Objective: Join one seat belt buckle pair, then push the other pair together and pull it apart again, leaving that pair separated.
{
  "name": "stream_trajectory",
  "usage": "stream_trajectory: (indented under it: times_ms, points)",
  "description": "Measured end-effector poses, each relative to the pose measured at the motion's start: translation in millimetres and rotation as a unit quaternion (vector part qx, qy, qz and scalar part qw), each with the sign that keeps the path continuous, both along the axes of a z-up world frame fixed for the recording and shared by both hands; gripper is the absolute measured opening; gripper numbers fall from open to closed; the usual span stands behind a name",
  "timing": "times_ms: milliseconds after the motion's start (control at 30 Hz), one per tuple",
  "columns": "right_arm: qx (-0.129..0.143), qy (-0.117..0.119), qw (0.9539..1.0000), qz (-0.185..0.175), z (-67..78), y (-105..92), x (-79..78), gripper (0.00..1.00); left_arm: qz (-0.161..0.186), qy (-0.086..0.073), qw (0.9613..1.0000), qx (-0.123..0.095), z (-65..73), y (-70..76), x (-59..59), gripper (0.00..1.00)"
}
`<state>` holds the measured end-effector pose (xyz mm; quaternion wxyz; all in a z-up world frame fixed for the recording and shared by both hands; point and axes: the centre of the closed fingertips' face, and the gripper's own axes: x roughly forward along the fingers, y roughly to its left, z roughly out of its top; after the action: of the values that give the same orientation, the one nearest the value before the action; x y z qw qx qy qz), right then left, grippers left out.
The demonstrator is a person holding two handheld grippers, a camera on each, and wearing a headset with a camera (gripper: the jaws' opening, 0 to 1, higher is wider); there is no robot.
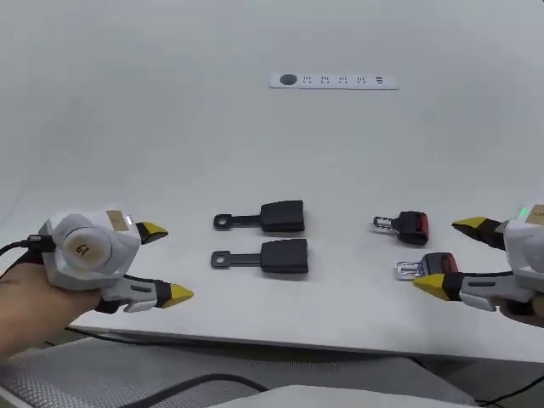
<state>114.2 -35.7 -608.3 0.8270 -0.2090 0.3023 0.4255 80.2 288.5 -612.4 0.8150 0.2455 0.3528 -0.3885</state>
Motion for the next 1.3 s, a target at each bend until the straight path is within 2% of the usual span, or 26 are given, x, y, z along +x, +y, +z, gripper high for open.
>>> stream_trajectory:
  times_ms: [133, 433, 533, 600, 733, 833, 967, 1167, 1300]
  points:
    - [-0.011, 0.0, 0.9999, 0.011, -2.7, -3.3, 1.4, 0.61, -0.012, 0.001, 0.9999, 0.003, -5.9, -2.6, 4.6, 0.64]
    - [-0.035, 0.001, 0.999, 0.027, -9.0, -11.5, 9.3, 0.56, -0.055, 0.008, 0.9984, 0.012, -13.0, -34.2, 11.8, 0.59]
    - [-0.04, 0.004, 0.9986, 0.033, -10.0, -13.8, 11.8, 0.53, -0.066, 0.01, 0.9976, 0.015, -20.0, -43.8, 16.1, 0.56]
    - [-0.045, 0.006, 0.9983, 0.037, -13.8, -16.6, 14.7, 0.52, -0.07, 0.015, 0.9973, 0.014, -26.0, -47.6, 17.8, 0.53]
    - [-0.055, 0.014, 0.9973, 0.045, -22.3, -17.3, 12.6, 0.49, -0.078, 0.016, 0.9968, 0.01, -27.5, -61.4, 26.5, 0.53]
    - [-0.064, 0.019, 0.9962, 0.056, -28.1, -17.2, 11.0, 0.47, -0.087, 0.019, 0.996, 0.01, -38.4, -66.4, 33.1, 0.51]
    - [-0.072, 0.029, 0.9947, 0.068, -39.7, -18.7, 10.8, 0.41, -0.109, 0.021, 0.9938, 0.014, -36.4, -82.3, 37.4, 0.44]
    - [-0.085, 0.042, 0.9923, 0.081, -43.7, -22.2, 9.5, 0.37, -0.141, 0.02, 0.9897, 0.019, -38.0, -104.7, 37.8, 0.45]
    - [-0.097, 0.051, 0.9896, 0.093, -55.2, -26.9, 10.8, 0.37, -0.154, 0.023, 0.9877, 0.018, -39.1, -117.3, 40.0, 0.45]
